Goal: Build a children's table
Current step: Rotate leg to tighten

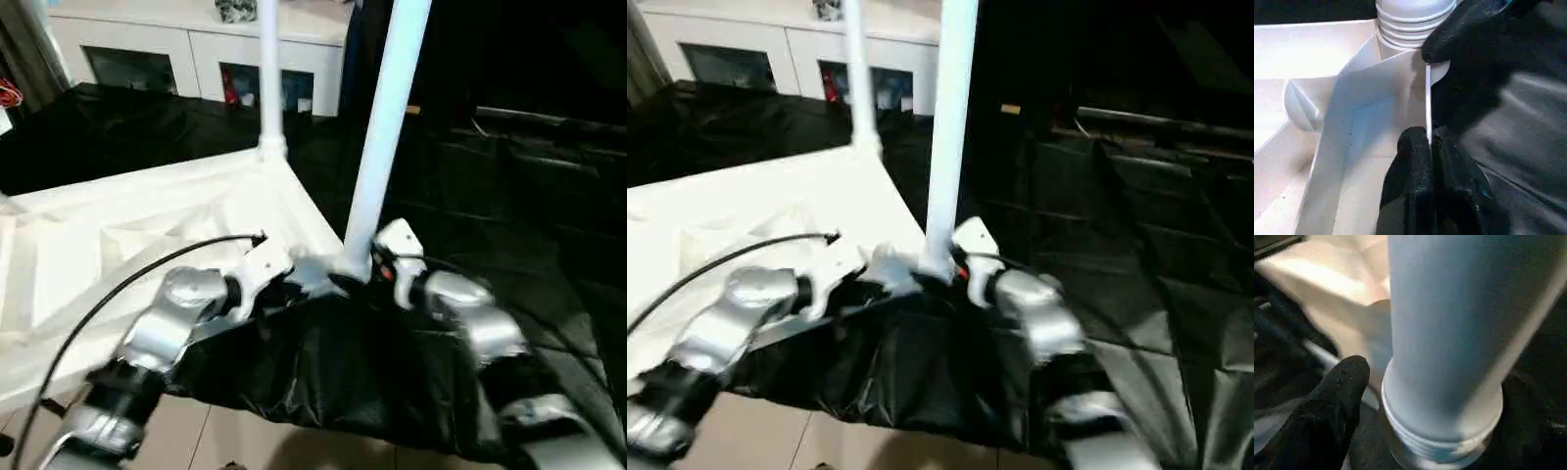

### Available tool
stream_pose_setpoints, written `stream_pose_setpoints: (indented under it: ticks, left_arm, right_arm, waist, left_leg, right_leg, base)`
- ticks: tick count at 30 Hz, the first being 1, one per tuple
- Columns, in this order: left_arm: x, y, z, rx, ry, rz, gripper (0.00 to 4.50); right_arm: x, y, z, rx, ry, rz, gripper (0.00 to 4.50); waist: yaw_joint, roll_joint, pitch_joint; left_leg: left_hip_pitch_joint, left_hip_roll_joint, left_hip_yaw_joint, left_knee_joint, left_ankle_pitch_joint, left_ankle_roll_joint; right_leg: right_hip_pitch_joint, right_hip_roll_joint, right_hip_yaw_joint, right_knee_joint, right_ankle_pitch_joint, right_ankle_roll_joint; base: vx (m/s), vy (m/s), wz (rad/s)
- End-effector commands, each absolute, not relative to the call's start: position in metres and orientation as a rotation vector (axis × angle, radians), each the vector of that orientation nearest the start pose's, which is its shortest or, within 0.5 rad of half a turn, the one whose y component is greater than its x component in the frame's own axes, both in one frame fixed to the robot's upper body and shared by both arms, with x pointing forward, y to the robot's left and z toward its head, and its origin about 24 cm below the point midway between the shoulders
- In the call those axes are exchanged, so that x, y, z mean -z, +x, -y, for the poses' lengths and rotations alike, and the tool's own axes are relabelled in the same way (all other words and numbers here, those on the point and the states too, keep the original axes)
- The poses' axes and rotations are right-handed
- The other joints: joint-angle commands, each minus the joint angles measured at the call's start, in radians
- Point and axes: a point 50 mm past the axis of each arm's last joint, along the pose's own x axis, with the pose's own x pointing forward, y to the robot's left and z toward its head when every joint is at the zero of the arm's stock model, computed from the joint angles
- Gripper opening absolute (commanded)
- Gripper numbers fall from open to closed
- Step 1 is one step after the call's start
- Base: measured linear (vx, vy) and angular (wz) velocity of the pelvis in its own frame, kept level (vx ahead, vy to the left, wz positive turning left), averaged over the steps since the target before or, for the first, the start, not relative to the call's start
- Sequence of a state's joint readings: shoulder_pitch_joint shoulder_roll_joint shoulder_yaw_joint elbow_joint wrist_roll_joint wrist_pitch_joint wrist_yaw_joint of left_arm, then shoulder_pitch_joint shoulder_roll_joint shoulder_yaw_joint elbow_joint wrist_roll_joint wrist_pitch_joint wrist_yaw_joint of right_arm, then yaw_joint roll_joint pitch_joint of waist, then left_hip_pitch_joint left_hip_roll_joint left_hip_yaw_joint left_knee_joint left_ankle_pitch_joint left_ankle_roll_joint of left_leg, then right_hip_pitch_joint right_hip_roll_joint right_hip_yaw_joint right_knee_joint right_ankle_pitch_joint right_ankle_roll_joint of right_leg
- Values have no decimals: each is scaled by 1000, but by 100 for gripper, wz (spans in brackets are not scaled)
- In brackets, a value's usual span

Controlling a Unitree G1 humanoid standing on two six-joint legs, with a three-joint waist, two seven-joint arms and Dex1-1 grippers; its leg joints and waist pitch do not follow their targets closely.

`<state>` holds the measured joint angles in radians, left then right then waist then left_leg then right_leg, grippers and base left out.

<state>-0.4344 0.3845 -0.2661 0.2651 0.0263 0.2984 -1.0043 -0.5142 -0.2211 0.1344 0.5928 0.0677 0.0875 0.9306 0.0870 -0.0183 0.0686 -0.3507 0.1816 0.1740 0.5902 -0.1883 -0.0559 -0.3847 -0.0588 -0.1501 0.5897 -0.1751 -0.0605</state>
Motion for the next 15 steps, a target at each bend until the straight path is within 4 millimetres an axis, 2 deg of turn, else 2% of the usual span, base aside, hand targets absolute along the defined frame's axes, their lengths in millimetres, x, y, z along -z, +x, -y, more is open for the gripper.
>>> stream_pose_setpoints:
  ticks: [1, 5, 6, 15]
  left_arm:
    - [-73, 296, -114, 1236, 376, -291, 0]
    - [-72, 290, -120, 1288, 385, -323, 0]
    - [-72, 289, -121, 1292, 385, -326, 0]
    - [-71, 284, -131, 1318, 397, -363, 0]
  right_arm:
    - [-41, 307, 102, -1221, -128, -293, 391]
    - [-44, 299, 111, -1328, -116, -308, 391]
    - [-45, 299, 111, -1336, -117, -308, 366]
    - [-42, 289, 114, -1424, -136, -357, 305]
  waist:
    - [0, 3, -68]
    - [4, 3, -67]
    - [3, 3, -65]
    - [3, 1, -65]
  left_leg:
    - [5, 69, -23, -62, -154, 79]
    - [7, 68, -24, -62, -178, 73]
    - [6, 68, -24, -63, -178, 75]
    - [7, 66, -25, -63, -171, 70]
  right_leg:
    - [55, -115, 86, -82, -304, -111]
    - [56, -115, 84, -88, -357, -98]
    - [54, -113, 84, -89, -359, -94]
    - [52, -113, 83, -90, -371, -93]
  base:
    - [0, 0, 0]
    - [0, 0, 0]
    - [0, 0, 0]
    - [0, 0, 0]
